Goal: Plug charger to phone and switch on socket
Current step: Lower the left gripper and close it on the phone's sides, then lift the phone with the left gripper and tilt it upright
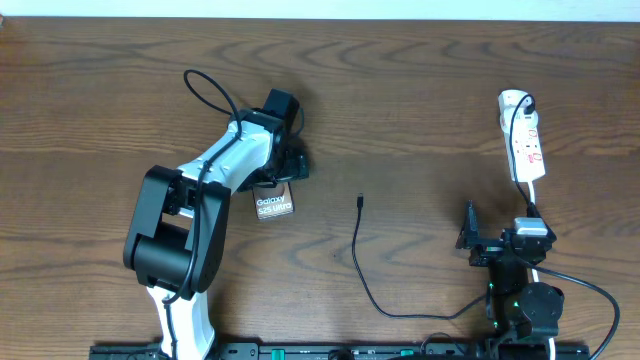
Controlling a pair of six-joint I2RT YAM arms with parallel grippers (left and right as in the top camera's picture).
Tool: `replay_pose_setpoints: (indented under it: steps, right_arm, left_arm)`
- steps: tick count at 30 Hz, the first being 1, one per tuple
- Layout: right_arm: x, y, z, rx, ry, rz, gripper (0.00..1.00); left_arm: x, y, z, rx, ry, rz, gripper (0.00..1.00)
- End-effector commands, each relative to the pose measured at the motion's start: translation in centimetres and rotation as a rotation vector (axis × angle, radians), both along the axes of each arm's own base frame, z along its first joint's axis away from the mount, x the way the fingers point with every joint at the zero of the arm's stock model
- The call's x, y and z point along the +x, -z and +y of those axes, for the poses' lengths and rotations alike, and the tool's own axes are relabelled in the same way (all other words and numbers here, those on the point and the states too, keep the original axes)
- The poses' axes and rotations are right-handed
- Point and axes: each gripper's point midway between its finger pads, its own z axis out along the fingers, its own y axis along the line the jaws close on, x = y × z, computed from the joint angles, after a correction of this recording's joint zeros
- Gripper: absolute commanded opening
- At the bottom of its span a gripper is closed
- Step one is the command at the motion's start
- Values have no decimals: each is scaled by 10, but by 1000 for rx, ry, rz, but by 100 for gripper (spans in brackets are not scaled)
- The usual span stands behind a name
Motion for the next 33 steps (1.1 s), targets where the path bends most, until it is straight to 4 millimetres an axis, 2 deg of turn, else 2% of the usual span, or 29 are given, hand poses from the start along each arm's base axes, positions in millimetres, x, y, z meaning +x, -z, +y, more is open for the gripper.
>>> replay_pose_setpoints:
  steps: [1,15,19,22,33]
  right_arm:
    - [0,0,-1,14,8,-4,99]
    - [0,0,-1,13,8,-2,99]
    - [0,0,-1,14,8,-2,99]
    - [0,0,-1,14,8,-2,99]
    - [0,0,-1,14,8,-2,99]
  left_arm:
    - [-29,36,10,49,-5,120,100]
    - [-27,36,10,52,-4,111,100]
    - [-24,36,9,48,-4,101,95]
    - [-23,36,9,47,-4,97,94]
    - [-19,36,24,48,-48,101,95]
